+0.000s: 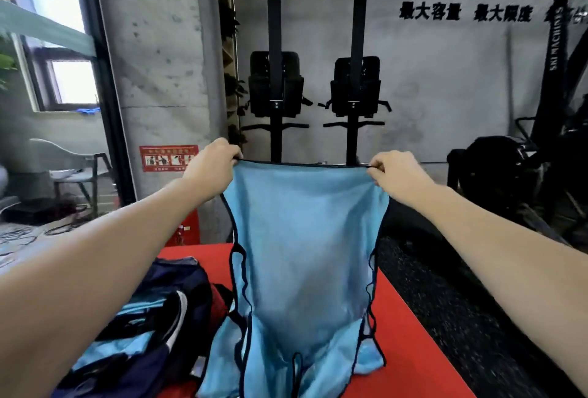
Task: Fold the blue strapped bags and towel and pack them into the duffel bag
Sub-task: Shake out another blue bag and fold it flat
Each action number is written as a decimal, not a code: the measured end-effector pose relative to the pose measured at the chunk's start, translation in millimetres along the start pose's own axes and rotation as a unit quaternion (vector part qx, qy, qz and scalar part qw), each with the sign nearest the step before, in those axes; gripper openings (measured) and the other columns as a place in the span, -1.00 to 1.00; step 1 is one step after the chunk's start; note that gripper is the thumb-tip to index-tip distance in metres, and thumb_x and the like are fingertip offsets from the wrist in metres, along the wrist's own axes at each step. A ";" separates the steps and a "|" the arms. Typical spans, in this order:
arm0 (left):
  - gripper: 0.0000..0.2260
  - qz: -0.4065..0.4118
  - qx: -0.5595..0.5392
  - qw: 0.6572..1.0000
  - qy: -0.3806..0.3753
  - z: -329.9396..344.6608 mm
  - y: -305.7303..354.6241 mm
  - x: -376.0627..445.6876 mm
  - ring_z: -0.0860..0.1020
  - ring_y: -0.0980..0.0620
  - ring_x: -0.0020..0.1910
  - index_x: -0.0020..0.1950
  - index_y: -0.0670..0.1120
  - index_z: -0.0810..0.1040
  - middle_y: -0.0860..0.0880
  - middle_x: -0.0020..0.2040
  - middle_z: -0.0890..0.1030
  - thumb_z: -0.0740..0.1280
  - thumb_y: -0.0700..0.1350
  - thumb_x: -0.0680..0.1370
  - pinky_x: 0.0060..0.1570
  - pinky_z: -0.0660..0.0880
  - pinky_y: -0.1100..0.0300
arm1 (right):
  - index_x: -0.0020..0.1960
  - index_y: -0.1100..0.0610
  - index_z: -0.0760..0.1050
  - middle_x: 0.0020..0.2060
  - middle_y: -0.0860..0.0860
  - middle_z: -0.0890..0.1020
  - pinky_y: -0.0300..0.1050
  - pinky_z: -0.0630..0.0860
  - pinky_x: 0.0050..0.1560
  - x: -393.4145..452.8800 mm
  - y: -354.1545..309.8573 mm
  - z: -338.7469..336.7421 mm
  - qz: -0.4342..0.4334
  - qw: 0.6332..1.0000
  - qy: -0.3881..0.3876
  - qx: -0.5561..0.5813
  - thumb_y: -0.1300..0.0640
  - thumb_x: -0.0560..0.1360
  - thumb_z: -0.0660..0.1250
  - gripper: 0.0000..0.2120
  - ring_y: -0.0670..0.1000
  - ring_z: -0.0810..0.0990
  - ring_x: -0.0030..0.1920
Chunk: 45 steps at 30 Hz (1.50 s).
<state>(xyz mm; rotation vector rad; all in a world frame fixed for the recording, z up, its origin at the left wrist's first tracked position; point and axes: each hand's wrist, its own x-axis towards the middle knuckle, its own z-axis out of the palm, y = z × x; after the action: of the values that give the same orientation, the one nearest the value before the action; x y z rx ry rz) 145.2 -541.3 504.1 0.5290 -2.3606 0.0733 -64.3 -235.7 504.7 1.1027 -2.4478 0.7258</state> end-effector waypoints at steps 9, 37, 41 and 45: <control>-0.74 -0.074 -0.090 0.984 -0.132 121.7 -10.5 -133.8 0.62 -0.15 0.05 0.04 -0.07 0.70 -0.11 0.00 0.66 0.32 -0.33 0.49 0.13 0.51 0.04 | 0.08 0.17 0.65 -0.01 0.10 0.71 -0.12 0.43 0.05 -102.8 54.0 148.5 0.014 0.984 -0.174 0.029 0.20 0.50 0.39 -0.83 0.12 0.65 0.05; -0.70 -0.216 -0.281 0.925 -0.141 164.8 111.4 -329.4 0.59 0.12 -0.19 0.03 0.05 0.47 0.09 -0.21 0.62 0.39 0.23 0.50 -0.10 0.50 0.13 | -0.10 -0.09 0.63 -0.13 -0.12 0.65 -0.38 0.42 -0.06 -244.2 -36.3 222.0 0.037 0.938 -0.141 0.315 0.21 0.49 0.42 -0.81 -0.16 0.59 -0.14; -0.66 -0.186 -0.250 0.943 -0.117 165.8 115.9 -332.6 0.63 -0.03 -0.11 0.01 0.03 0.54 0.07 -0.16 0.66 0.22 0.24 0.46 -0.04 0.53 0.01 | -0.06 0.02 0.68 -0.19 -0.13 0.60 -0.42 0.38 -0.12 -251.1 -35.6 218.5 0.013 0.946 -0.130 0.297 0.20 0.49 0.45 -0.90 -0.25 0.53 -0.22; -0.87 -0.201 -0.231 0.951 -0.048 159.5 110.9 -329.4 0.67 -0.05 -0.12 0.01 0.02 0.61 0.08 -0.12 0.71 0.36 -0.09 0.48 -0.06 0.56 0.00 | -0.06 0.06 0.70 -0.21 -0.14 0.59 -0.41 0.39 -0.10 -257.5 -28.4 214.3 -0.001 0.958 -0.109 0.264 0.25 0.44 0.47 -0.86 -0.20 0.54 -0.23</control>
<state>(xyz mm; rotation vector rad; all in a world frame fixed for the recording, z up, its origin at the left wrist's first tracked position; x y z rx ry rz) 220.5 -354.8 178.9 0.7729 -2.2082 -0.6880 96.5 -226.7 209.6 1.4364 -2.4942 1.3804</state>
